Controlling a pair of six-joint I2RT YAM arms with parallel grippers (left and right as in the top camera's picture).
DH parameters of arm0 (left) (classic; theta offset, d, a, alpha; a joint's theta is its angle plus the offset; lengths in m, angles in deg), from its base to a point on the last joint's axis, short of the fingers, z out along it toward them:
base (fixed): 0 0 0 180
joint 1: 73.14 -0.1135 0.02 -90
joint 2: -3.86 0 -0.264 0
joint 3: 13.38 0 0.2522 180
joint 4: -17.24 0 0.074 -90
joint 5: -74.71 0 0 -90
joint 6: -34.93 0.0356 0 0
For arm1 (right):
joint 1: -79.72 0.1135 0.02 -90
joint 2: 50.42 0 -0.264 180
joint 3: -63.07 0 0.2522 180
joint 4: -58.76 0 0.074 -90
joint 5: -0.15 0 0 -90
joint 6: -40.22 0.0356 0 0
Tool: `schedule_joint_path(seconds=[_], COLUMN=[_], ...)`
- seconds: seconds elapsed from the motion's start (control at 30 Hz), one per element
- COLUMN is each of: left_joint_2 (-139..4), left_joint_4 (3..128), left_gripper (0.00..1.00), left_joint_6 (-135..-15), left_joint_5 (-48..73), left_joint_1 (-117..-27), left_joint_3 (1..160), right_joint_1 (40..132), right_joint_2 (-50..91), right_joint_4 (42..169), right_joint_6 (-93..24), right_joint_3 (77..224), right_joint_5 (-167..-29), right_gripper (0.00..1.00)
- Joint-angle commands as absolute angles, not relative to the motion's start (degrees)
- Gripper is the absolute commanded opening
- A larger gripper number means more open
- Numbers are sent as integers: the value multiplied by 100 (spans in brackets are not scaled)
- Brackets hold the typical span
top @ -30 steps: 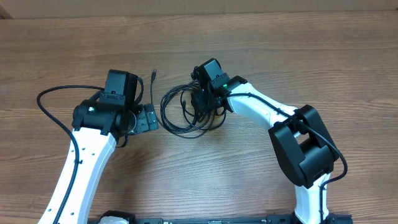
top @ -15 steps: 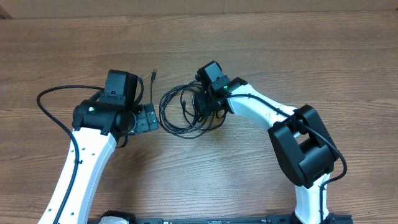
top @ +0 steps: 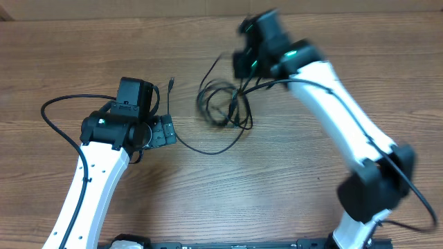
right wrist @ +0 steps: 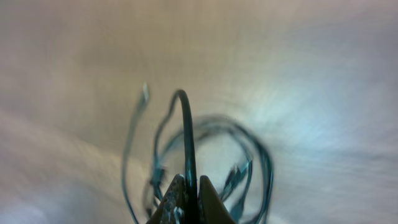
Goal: Untangle cables
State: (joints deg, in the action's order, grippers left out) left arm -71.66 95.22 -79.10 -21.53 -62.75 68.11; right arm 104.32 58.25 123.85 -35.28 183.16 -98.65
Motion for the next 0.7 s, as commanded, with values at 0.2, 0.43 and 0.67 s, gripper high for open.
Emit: schedule_joint_path(seconds=[0.2,0.43,0.67], left_joint_2=[-7105,-7105,-7105], left_joint_4=[9487,9409,9380], left_gripper=[99,100,100], left_joint_6=[-7886,-7886,-7886], left_joint_5=[-2171,-2168,-2168], left_joint_1=[-6290,-6290,-6295], left_joint_3=[6800,6800,6800], right_joint_1=[9490,9335,9335], right_joint_2=[4848,4378,3870], right_joint_4=[12383,12105,11618], right_joint_6=[-3394,-3877,-3982], right_joint_3=[19137,19137,19137], right_joint_5=[-9640,-10064,-9891], right_gripper=[4,4,4])
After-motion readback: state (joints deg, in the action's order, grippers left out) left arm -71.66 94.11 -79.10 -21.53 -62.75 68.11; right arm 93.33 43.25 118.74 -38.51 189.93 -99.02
